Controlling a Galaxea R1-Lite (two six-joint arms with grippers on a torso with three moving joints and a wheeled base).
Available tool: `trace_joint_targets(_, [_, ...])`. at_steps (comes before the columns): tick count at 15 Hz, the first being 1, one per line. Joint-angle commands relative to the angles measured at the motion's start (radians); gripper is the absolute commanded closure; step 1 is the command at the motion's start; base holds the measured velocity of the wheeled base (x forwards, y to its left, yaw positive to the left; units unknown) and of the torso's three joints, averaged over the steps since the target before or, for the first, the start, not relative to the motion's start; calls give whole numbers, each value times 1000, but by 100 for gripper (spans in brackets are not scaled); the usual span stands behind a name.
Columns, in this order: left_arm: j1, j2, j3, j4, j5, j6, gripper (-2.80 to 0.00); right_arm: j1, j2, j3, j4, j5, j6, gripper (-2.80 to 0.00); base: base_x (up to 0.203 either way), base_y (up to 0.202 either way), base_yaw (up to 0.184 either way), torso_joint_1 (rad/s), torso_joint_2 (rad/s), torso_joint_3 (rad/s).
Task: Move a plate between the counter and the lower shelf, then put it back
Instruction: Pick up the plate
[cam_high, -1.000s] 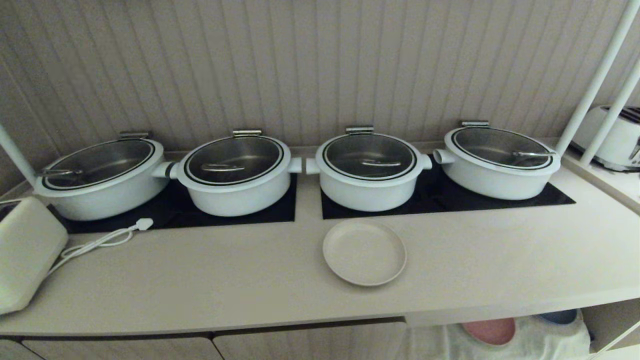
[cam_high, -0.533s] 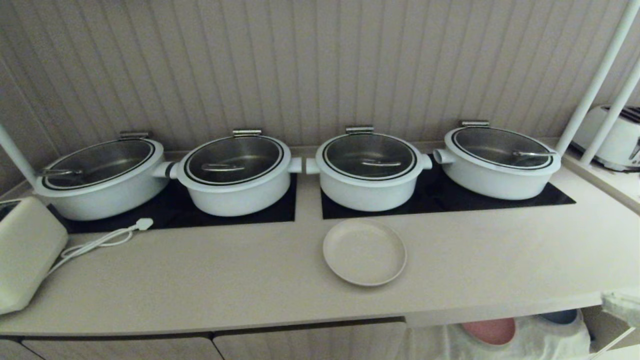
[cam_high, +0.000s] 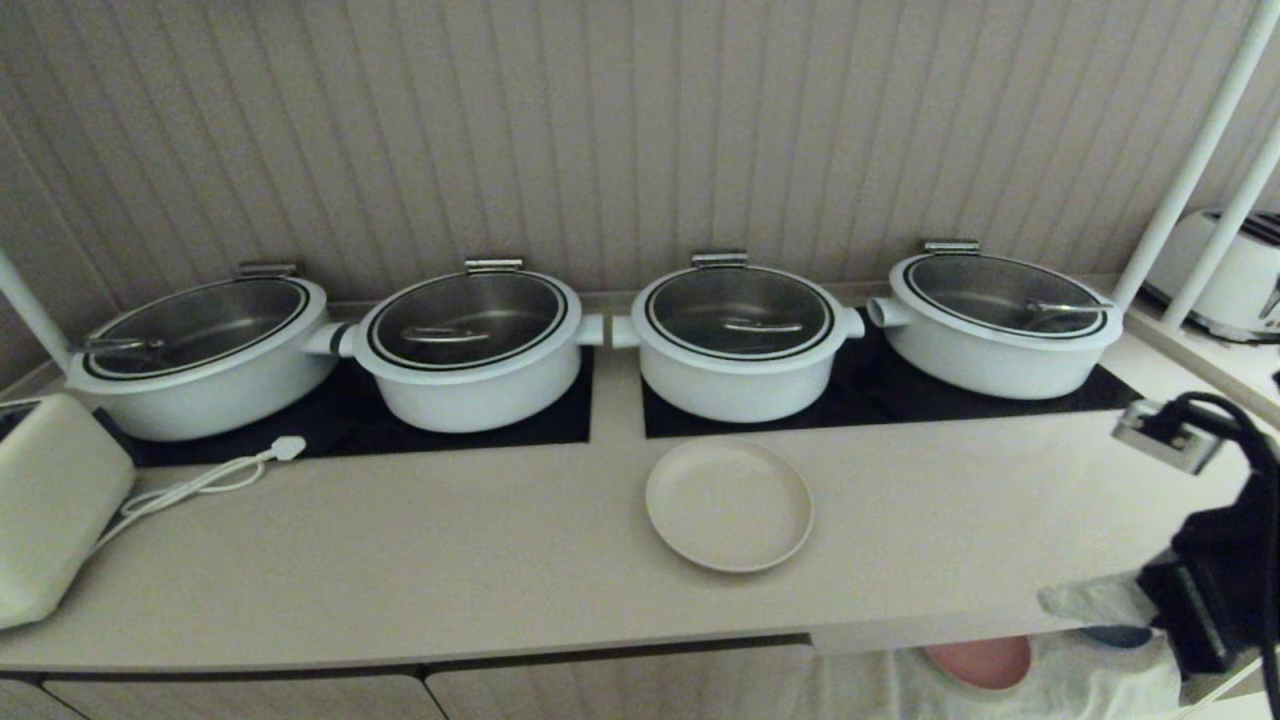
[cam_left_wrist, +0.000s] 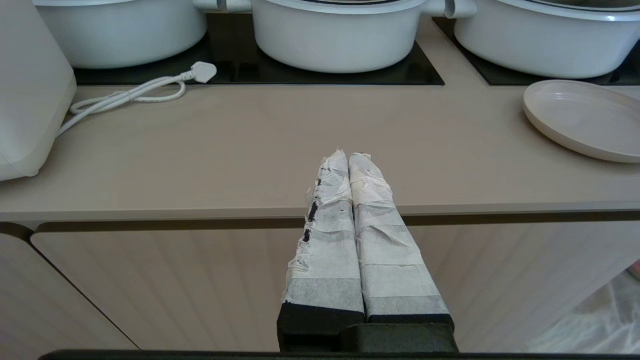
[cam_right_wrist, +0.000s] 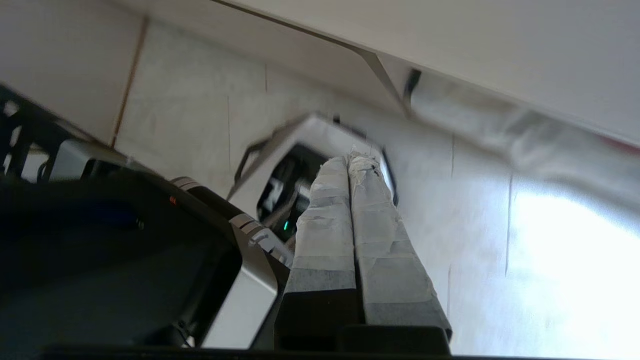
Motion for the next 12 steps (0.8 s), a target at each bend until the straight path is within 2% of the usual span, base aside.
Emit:
trace_joint_targets(1, [0, 0, 0, -1, 0, -1, 0, 71, 216, -96, 11, -35, 74, 0, 0, 0, 0, 0, 0, 0])
trace_joint_targets(3, [0, 0, 0, -1, 0, -1, 0, 121, 332, -192, 17, -77, 166, 0, 0, 0, 0, 0, 0, 0])
trace_joint_targets(6, [0, 0, 0, -1, 0, -1, 0, 166, 492, -334, 24, -198, 225, 0, 0, 0, 0, 0, 0, 0])
trace_joint_targets(9, [0, 0, 0, -1, 0, -1, 0, 179, 597, -479, 92, -257, 245, 0, 0, 0, 0, 0, 0, 0])
trace_joint_targets(12, [0, 0, 0, -1, 0, -1, 0, 191, 669, -611, 151, -285, 339, 0, 0, 0, 0, 0, 0, 0])
